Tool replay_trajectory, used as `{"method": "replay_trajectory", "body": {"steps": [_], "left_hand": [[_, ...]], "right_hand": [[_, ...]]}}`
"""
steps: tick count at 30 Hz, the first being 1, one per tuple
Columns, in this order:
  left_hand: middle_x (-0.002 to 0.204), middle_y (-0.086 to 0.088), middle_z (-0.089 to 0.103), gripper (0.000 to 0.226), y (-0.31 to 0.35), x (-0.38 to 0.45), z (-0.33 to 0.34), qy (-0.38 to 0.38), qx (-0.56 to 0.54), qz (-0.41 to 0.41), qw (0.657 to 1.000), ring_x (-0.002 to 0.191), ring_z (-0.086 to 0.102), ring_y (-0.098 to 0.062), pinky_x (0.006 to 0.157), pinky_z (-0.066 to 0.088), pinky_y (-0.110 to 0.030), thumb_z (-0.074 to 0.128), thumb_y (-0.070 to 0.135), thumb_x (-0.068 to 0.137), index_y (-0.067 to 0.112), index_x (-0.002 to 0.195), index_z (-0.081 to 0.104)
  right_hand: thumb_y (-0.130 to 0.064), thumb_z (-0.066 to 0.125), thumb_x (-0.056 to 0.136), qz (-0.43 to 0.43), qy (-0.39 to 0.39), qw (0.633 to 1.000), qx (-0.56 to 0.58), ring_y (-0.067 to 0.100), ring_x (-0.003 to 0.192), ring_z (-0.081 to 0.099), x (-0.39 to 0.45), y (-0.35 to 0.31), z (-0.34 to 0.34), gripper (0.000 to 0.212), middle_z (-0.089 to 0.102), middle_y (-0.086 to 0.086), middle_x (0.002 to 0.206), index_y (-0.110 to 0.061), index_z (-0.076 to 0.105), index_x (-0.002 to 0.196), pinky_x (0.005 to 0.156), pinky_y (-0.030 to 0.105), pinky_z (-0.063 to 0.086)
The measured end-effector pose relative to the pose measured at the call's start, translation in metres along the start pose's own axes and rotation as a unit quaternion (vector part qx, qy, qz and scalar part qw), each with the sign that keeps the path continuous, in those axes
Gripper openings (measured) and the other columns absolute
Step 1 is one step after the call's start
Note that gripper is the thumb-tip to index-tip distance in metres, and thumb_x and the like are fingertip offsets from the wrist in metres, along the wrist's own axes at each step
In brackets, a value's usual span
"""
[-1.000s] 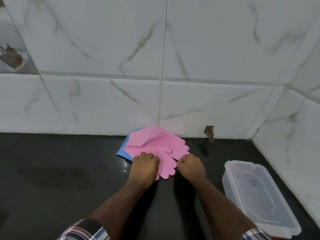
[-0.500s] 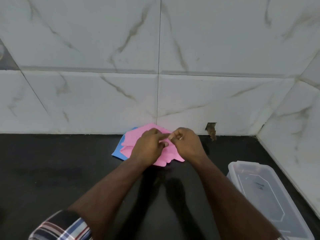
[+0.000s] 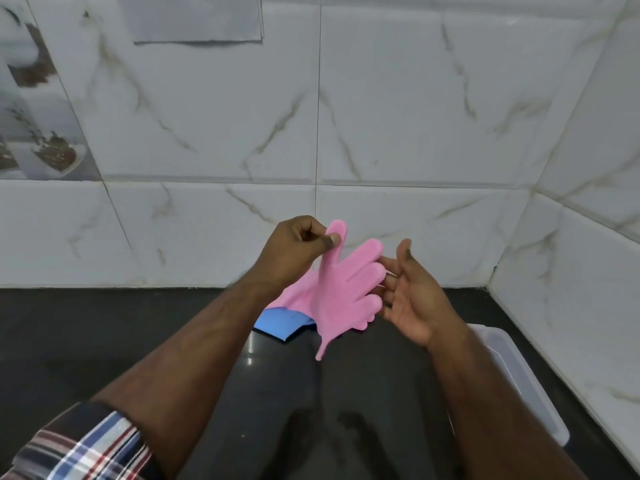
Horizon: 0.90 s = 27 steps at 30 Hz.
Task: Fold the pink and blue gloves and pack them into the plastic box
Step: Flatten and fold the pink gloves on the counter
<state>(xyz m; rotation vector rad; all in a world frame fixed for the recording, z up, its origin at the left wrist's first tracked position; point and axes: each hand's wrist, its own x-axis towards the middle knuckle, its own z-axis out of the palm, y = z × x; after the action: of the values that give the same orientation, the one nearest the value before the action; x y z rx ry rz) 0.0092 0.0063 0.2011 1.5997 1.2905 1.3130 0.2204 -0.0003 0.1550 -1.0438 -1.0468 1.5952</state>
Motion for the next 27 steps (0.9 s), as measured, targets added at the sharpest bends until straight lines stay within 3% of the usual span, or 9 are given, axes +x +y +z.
{"method": "replay_trajectory", "body": {"steps": [5,10,13,15,18,20,22,24,27], "left_hand": [[0.066,0.006,0.059,0.027,0.012,-0.020,-0.002,0.008,0.024,-0.005,1.000,0.060,0.051,-0.003,0.063,0.044,-0.018,0.077,0.025,0.087,0.014,0.070,0.059],[0.070,0.002,0.059,0.030,0.020,-0.039,-0.005,0.011,0.040,-0.014,0.999,0.065,0.052,-0.010,0.064,0.044,-0.025,0.076,0.030,0.087,0.014,0.071,0.057],[0.067,0.005,0.056,0.033,0.024,-0.048,-0.008,0.012,0.048,-0.011,0.999,0.063,0.052,-0.011,0.062,0.043,-0.026,0.076,0.030,0.087,0.016,0.068,0.053],[0.064,0.005,0.056,0.034,0.025,-0.054,-0.012,0.012,0.047,-0.009,0.999,0.061,0.052,-0.012,0.062,0.043,-0.029,0.076,0.031,0.086,0.017,0.067,0.051],[0.077,-0.001,0.066,0.029,0.025,-0.062,-0.022,-0.032,0.006,-0.020,0.999,0.070,0.063,-0.017,0.071,0.050,-0.038,0.078,0.041,0.080,0.019,0.087,0.060],[0.096,0.002,0.071,0.045,0.030,-0.068,-0.028,-0.085,0.005,-0.031,0.996,0.083,0.070,-0.017,0.075,0.056,-0.037,0.082,0.044,0.075,0.030,0.113,0.062],[0.107,0.003,0.071,0.057,0.037,-0.074,-0.028,-0.132,0.054,-0.032,0.989,0.093,0.072,-0.015,0.074,0.060,-0.032,0.085,0.040,0.077,0.034,0.126,0.058],[0.107,-0.001,0.072,0.051,0.042,-0.078,-0.023,-0.171,0.078,-0.040,0.981,0.094,0.073,-0.019,0.075,0.063,-0.035,0.083,0.034,0.080,0.029,0.125,0.060],[0.104,-0.005,0.076,0.028,0.038,-0.081,-0.012,-0.179,0.092,-0.032,0.979,0.097,0.073,-0.026,0.086,0.061,-0.046,0.078,0.026,0.087,0.018,0.112,0.069]], "right_hand": [[-0.043,0.069,0.083,-0.089,-0.062,0.989,-0.099,0.036,0.094,0.054,-0.031,-0.007,0.010,0.049,0.062,0.032,0.109,-0.004,0.068,0.113,0.085,0.053,0.042],[-0.047,0.065,0.084,-0.089,-0.090,0.985,-0.119,0.034,0.101,0.064,-0.056,-0.017,0.020,0.045,0.071,0.013,0.114,-0.018,0.069,0.118,0.090,0.055,0.046],[-0.017,0.074,0.086,-0.119,-0.059,0.972,-0.195,0.037,0.102,0.069,-0.062,-0.016,0.027,0.028,0.075,0.011,0.105,-0.017,0.070,0.113,0.093,0.056,0.053],[-0.001,0.067,0.084,-0.155,0.000,0.963,-0.222,0.034,0.095,0.072,-0.063,-0.015,0.031,0.027,0.076,0.010,0.096,-0.018,0.073,0.105,0.088,0.059,0.054],[-0.001,0.067,0.084,-0.182,0.028,0.957,-0.224,0.028,0.089,0.074,-0.065,-0.020,0.035,0.027,0.077,0.007,0.091,-0.019,0.071,0.105,0.088,0.053,0.057],[-0.003,0.071,0.084,-0.177,-0.004,0.958,-0.225,0.027,0.085,0.074,-0.068,-0.026,0.036,0.032,0.077,0.011,0.089,-0.019,0.064,0.111,0.085,0.047,0.058],[-0.001,0.074,0.082,-0.175,-0.042,0.952,-0.246,0.024,0.079,0.073,-0.072,-0.032,0.039,0.040,0.076,0.013,0.085,-0.018,0.060,0.115,0.078,0.040,0.056],[0.002,0.076,0.078,-0.184,-0.053,0.947,-0.257,0.022,0.075,0.071,-0.073,-0.036,0.045,0.043,0.075,0.014,0.084,-0.016,0.058,0.114,0.073,0.036,0.056],[0.002,0.075,0.079,-0.233,-0.003,0.950,-0.209,0.023,0.068,0.070,-0.075,-0.042,0.055,0.036,0.072,0.013,0.085,-0.009,0.057,0.108,0.068,0.037,0.057]]}}
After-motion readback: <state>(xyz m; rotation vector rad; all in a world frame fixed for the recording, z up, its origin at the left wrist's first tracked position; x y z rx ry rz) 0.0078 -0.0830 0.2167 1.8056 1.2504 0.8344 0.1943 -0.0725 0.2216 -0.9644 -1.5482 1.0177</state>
